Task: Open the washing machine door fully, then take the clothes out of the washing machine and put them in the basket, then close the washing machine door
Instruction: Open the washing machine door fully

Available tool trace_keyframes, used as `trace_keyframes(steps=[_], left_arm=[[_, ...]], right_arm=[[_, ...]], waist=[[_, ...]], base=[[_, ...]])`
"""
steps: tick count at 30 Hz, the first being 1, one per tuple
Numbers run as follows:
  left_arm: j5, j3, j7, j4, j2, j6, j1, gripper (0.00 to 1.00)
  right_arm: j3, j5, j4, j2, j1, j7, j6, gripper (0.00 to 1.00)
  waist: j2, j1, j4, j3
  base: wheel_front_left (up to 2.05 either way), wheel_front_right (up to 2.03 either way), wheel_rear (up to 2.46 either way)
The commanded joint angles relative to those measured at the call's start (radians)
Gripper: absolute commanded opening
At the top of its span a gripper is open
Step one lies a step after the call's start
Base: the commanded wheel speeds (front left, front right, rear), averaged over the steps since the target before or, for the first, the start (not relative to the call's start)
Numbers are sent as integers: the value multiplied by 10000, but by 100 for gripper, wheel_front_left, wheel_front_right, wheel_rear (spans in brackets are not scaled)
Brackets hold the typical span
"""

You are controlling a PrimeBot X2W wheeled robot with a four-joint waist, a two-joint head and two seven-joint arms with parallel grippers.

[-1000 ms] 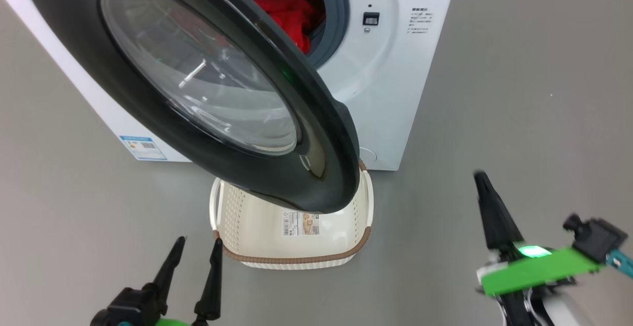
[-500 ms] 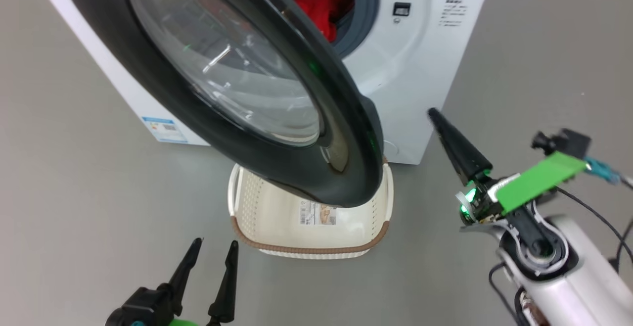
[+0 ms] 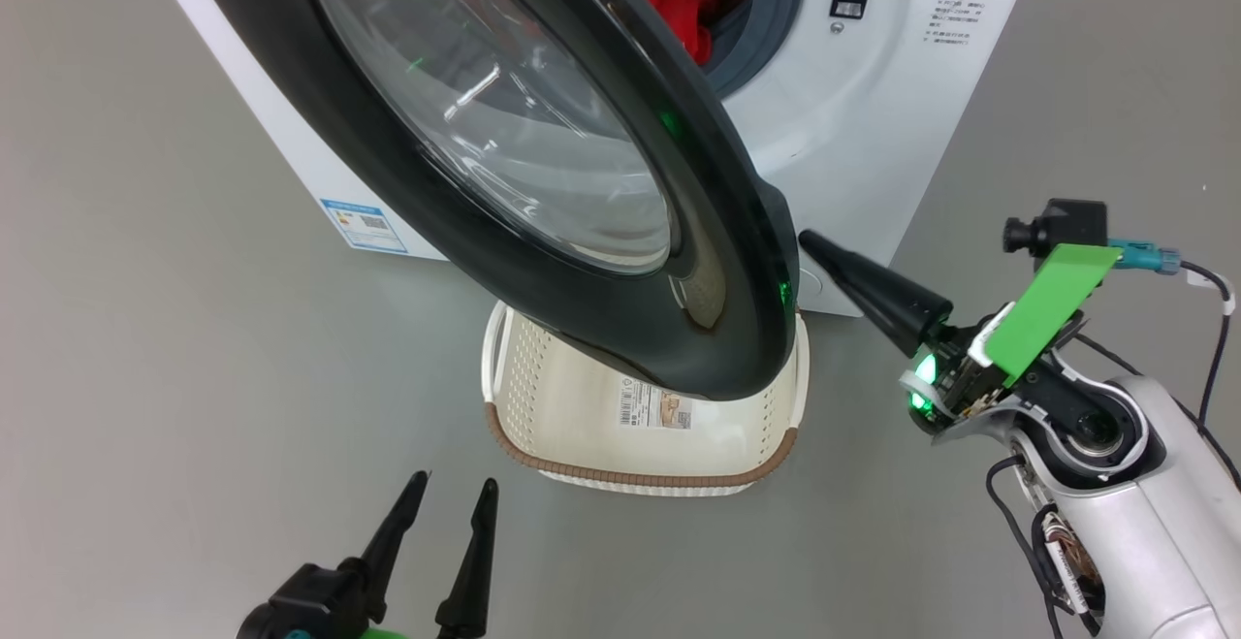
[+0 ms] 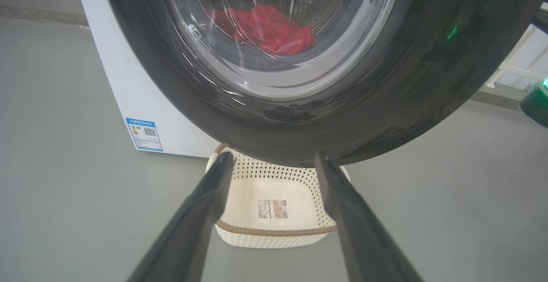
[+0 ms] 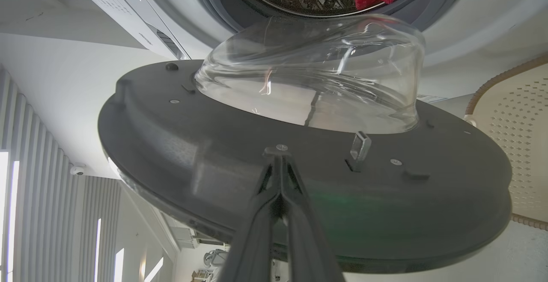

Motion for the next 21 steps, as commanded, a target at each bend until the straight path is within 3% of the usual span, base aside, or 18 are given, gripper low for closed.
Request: trace_keyframes(steps=[1, 21], left_arm=[[-130, 275, -122, -168, 104, 61, -301, 100], [-153, 131, -122, -104, 104, 123, 14, 100]], right_arm=[[44, -115, -177, 141, -296, 167, 77, 0], [416, -976, -312, 1002, 538, 1690, 77, 0]], waist=[[-1, 0, 22, -7], [-1, 0, 622, -666]], base=[[0, 0, 0], [0, 0, 0]])
